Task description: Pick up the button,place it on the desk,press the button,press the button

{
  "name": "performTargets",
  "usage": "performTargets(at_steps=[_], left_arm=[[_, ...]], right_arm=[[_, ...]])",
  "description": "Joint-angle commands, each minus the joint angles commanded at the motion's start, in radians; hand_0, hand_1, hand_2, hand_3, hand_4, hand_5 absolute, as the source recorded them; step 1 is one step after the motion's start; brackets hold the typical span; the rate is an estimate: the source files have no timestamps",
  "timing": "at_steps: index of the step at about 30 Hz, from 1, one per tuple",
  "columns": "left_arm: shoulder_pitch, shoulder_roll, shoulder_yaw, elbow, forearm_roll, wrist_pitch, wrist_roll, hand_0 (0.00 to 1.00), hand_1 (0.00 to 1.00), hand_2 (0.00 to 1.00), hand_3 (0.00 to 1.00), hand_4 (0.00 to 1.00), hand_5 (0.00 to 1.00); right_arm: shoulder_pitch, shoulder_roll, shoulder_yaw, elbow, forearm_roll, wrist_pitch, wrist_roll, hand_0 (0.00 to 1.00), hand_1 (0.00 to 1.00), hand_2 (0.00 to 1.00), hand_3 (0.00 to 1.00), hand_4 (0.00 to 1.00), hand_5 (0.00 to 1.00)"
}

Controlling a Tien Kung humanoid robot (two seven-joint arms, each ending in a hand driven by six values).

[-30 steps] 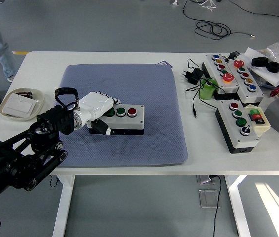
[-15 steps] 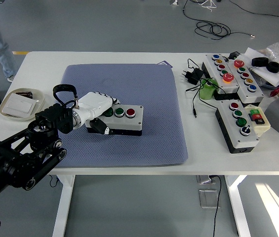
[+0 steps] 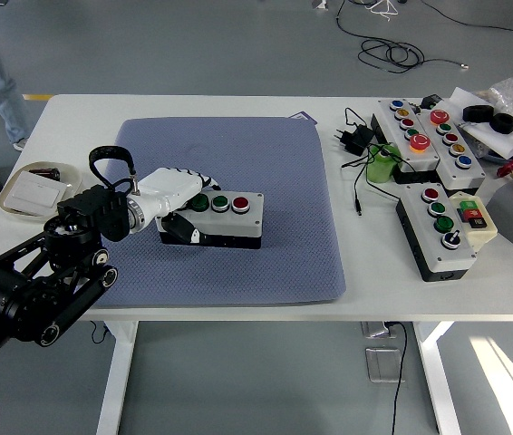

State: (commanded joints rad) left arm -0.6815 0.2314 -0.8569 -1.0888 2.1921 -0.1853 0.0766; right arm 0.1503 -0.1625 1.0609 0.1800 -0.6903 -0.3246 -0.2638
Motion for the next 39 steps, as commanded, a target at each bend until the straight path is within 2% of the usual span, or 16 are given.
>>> performTargets(at_steps=[4,9,12,14,15,17,19,20,21,26,27,28,32,33,37,39], left_arm=[[0.007,0.003,-0.020,-0.027,-0.009,-0.010,-0.002,0.880,0.956,0.947,0.874,0.915,0.383],[0.022,0.009,-0.075,-0.104,-0.023,-0.018,0.004,0.881,0.957,0.946,0.873,0.921,0.400],[0.029,0.014,-0.093,-0.168,-0.016,0.023,0.044,0.881,0.957,0.946,0.873,0.921,0.400],[0.035,0.017,-0.103,-0.219,-0.024,0.100,0.105,0.881,0.957,0.946,0.873,0.921,0.400],[0.036,0.017,-0.106,-0.230,-0.027,0.124,0.120,0.708,0.771,0.831,0.863,0.706,0.300],[0.042,0.020,-0.115,-0.267,-0.038,0.172,0.161,0.708,0.771,0.831,0.863,0.706,0.300],[0.049,0.024,-0.125,-0.308,-0.015,0.182,0.202,0.708,0.771,0.831,0.863,0.706,0.300],[0.054,0.028,-0.130,-0.338,-0.006,0.172,0.229,0.708,0.771,0.831,0.863,0.706,0.300],[0.057,0.029,-0.133,-0.358,-0.003,0.164,0.244,0.217,0.326,0.348,0.856,0.653,0.287],[0.072,0.041,-0.133,-0.439,-0.049,0.080,0.281,0.217,0.326,0.348,0.856,0.653,0.287],[0.073,0.042,-0.132,-0.448,-0.055,0.058,0.286,0.013,0.133,0.187,0.838,0.636,0.298],[0.074,0.043,-0.132,-0.450,-0.056,0.052,0.287,0.013,0.133,0.187,0.838,0.636,0.298],[0.074,0.045,-0.126,-0.461,-0.046,-0.049,0.307,0.013,0.133,0.187,0.838,0.636,0.298],[0.074,0.044,-0.125,-0.459,-0.044,-0.089,0.317,0.002,0.034,0.139,0.839,0.639,0.309],[0.077,0.038,-0.117,-0.453,-0.046,-0.186,0.323,0.002,0.034,0.139,0.839,0.639,0.309],[0.078,0.037,-0.105,-0.454,-0.048,-0.213,0.323,0.002,0.025,0.128,0.862,0.649,0.328]], right_arm=[[-0.002,0.001,0.000,0.000,-0.001,-0.001,-0.001,0.787,0.797,0.817,0.751,0.412,0.479],[-0.003,0.001,0.000,0.000,0.000,-0.001,-0.001,0.787,0.797,0.817,0.751,0.412,0.479],[-0.004,0.001,0.000,0.000,-0.002,-0.001,-0.001,0.787,0.797,0.817,0.751,0.412,0.479],[-0.004,0.001,0.000,0.000,-0.002,0.000,0.000,0.787,0.797,0.817,0.751,0.412,0.479],[-0.005,0.001,0.000,0.000,-0.002,0.000,0.000,0.787,0.797,0.817,0.751,0.412,0.479],[-0.005,0.000,0.000,0.000,-0.001,0.000,0.000,0.787,0.797,0.817,0.751,0.412,0.479],[-0.004,0.000,0.001,0.000,-0.002,0.000,0.000,0.787,0.797,0.817,0.751,0.412,0.479],[-0.004,0.000,0.001,0.000,-0.002,0.000,0.000,0.787,0.797,0.817,0.751,0.412,0.479],[-0.004,0.000,0.001,0.000,-0.002,0.000,0.000,0.787,0.797,0.817,0.751,0.412,0.479],[-0.003,0.000,0.003,0.000,-0.005,0.000,-0.001,0.787,0.797,0.817,0.751,0.412,0.479],[-0.003,0.001,0.003,0.000,-0.004,0.000,-0.001,0.787,0.797,0.817,0.751,0.412,0.479],[-0.003,0.001,0.003,0.000,-0.004,0.000,-0.001,0.787,0.797,0.817,0.751,0.412,0.479],[-0.001,0.001,0.005,0.000,-0.008,0.000,-0.002,0.787,0.797,0.817,0.751,0.412,0.479],[-0.002,0.001,0.004,0.000,-0.006,0.000,-0.001,0.787,0.797,0.817,0.751,0.412,0.479],[-0.002,0.001,0.005,0.000,-0.007,0.000,-0.001,0.787,0.797,0.817,0.751,0.412,0.479],[-0.003,0.001,0.005,0.000,-0.006,0.000,-0.001,0.787,0.797,0.817,0.751,0.412,0.479]])
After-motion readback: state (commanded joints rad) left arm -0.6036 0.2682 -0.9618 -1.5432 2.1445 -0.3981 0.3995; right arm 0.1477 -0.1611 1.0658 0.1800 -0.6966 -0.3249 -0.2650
